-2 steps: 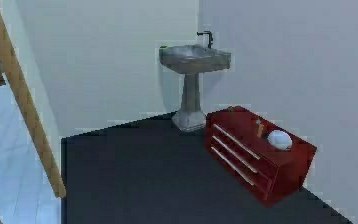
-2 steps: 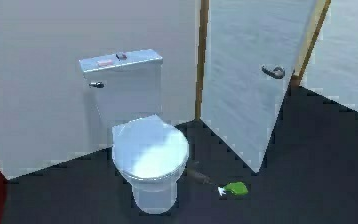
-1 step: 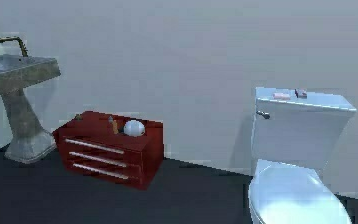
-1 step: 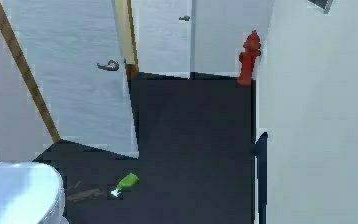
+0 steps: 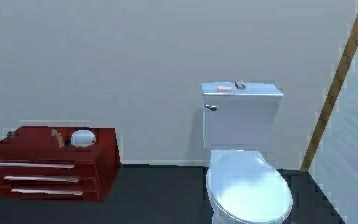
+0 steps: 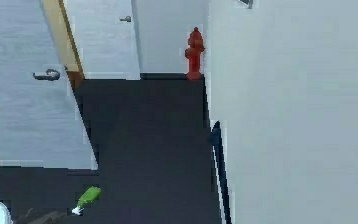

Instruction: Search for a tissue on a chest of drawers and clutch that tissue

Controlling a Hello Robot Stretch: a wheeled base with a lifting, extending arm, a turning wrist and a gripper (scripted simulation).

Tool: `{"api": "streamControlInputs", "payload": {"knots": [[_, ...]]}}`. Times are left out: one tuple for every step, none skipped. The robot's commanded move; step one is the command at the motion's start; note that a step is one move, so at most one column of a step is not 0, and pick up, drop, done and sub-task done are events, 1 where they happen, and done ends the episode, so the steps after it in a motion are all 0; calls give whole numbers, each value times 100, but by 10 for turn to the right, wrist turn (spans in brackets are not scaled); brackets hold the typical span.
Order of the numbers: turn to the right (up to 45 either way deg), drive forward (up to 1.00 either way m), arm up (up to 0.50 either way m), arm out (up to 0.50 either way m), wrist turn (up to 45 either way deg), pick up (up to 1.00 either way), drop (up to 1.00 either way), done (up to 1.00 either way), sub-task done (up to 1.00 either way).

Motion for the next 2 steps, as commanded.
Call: {"api": "streamControlInputs", "payload": {"knots": [[0, 5, 0, 0, 0, 0, 0, 0, 0], [-450, 0, 0, 0, 0, 0, 0, 0, 0]]}}
